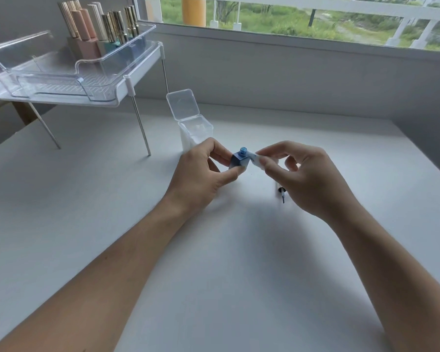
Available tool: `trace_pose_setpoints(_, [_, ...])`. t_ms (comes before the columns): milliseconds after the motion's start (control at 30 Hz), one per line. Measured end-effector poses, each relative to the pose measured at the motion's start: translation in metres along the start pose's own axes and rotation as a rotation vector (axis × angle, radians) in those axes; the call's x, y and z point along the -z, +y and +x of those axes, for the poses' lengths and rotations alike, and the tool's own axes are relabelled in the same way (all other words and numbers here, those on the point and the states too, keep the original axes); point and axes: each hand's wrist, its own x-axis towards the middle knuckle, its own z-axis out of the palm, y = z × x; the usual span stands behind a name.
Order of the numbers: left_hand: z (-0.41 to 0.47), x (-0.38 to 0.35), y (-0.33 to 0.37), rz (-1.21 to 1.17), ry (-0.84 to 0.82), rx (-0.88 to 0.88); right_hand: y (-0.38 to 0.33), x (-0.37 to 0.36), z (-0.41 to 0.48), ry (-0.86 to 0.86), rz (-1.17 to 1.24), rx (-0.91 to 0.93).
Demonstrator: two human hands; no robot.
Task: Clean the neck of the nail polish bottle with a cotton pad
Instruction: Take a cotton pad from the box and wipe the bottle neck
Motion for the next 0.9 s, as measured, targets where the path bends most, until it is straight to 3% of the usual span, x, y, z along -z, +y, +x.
trace_pose_setpoints(367, [-0.005,0.0,0.007,0.016,-0.027,-0.04,-0.004,0.002,0.0,0.141,0.072,-0.086])
trace_pose_setpoints(900, [-0.007,0.002,0.008,0.067,-0.022,-0.127,-0.015,-0.003,-0.004,0.034,0.185,-0.203])
